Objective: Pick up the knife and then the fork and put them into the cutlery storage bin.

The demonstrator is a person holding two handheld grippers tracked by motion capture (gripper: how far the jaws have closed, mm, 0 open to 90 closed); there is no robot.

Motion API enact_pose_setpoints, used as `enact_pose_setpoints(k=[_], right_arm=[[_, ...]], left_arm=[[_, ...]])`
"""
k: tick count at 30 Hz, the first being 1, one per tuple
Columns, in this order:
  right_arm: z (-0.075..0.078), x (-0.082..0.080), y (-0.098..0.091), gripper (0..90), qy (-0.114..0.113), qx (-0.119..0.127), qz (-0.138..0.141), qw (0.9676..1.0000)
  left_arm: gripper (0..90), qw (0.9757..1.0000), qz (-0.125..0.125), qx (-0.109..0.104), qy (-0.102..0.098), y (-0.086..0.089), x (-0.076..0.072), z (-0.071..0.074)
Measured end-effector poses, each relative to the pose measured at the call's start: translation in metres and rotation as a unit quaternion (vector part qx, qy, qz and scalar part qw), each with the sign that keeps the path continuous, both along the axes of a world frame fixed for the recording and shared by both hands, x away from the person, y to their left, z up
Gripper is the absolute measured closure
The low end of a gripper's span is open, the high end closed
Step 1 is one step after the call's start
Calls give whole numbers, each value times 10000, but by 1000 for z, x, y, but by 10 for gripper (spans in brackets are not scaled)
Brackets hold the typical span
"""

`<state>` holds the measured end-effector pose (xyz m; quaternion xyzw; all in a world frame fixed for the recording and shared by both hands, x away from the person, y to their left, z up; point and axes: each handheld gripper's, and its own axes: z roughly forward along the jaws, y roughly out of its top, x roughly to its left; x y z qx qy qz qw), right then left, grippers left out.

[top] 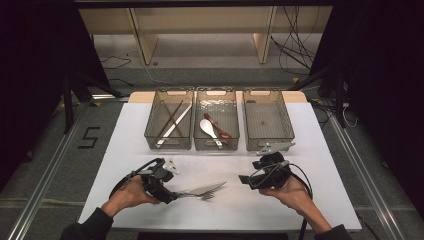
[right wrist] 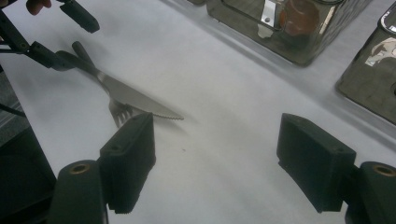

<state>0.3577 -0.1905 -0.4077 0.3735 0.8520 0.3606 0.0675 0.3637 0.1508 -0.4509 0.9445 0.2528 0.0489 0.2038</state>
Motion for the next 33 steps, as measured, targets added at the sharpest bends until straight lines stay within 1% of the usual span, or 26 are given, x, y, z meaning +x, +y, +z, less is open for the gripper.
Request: enact_pose_setpoints(k=[2,5,6,8,10,11,13,14,15,16,17,18,23,27,28,29,30,33], right_arm=[[0,-1,0,288,0,-6,-6,10000],[2,-1,1,289,-20,-11,-7,10000],[2,-1,1,289,-28,-19,8,10000],[2,-2,3,290,-23,-39,17,10000],[2,-2,4,291,-21,-54,29,10000],[2,-2,4,292,-27,-55,40,10000],[1,-2,4,295,-27,-65,47,10000],[1,-2,4,296,-21,-66,53,10000],[1,-2,4,297,-21,-73,57,10000],[1,-1,4,297,-26,-78,51,10000],[1,-1,4,298,-24,-77,52,10000],[1,-1,4,299,-22,-77,52,10000],[1,-1,4,302,-14,-87,62,9999],[0,-1,5,304,-10,-96,55,9999],[0,-1,5,305,0,-101,62,9999],[0,-1,5,305,2,-103,64,9999],[0,-1,5,306,8,-103,63,9999],[0,-1,5,308,22,-108,50,9999]], left_arm=[[330,10000,-34,16,50,-3,-1,-1],[363,9995,-191,250,60,-6,-2,-5],[375,9994,-189,285,66,-8,-3,-7],[406,9988,-278,385,107,-9,-3,-10],[436,9986,-300,409,151,-10,-2,-10],[452,9988,-271,384,162,-10,-1,-11],[481,9984,-280,422,241,-11,1,-13],[494,9978,-323,517,250,-12,2,-14],[503,9979,-306,500,262,-12,3,-15],[509,9975,-337,546,287,-13,4,-14],[536,9973,-355,572,290,-13,5,-13],[543,9974,-336,564,284,-14,5,-14],[639,9963,-492,625,327,-17,5,-13],[683,9958,-554,653,324,-17,6,-12],[686,9954,-606,668,313,-17,6,-12],[692,9942,-729,741,286,-17,6,-11],[700,9947,-736,676,259,-17,5,-12],[739,9916,-981,812,206,-19,3,-10]])
